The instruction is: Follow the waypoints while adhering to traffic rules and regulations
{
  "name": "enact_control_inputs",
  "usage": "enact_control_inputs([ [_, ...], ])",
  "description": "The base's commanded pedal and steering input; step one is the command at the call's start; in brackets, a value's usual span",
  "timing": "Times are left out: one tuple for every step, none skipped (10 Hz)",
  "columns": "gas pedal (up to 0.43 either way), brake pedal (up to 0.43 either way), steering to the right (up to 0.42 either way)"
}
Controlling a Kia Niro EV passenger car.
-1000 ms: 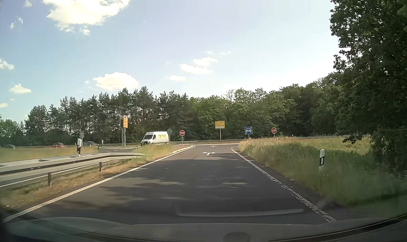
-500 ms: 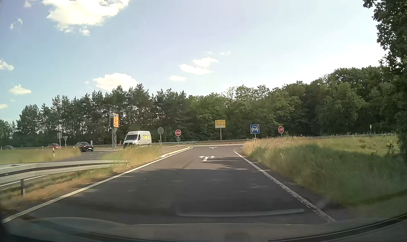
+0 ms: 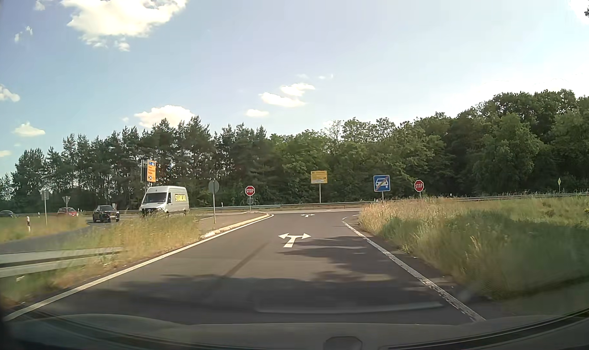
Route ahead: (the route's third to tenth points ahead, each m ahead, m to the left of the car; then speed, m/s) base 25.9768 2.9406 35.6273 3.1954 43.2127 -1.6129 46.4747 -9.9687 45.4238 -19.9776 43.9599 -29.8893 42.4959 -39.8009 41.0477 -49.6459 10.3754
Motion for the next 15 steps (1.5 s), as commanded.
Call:
enact_control_inputs([
  [0.0,0.152,0.0],
  [0.0,0.159,0.0],
  [0.0,0.165,0.0],
  [0.0,0.177,0.0],
  [0.0,0.177,0.0],
  [0.0,0.183,0.0],
  [0.0,0.183,0.0],
  [0.0,0.189,0.0],
  [0.0,0.201,0.001],
  [0.0,0.207,0.001],
  [0.0,0.213,0.001],
  [0.0,0.22,0.001],
  [0.0,0.22,0.002],
  [0.0,0.226,0.004],
  [0.0,0.226,0.004],
])
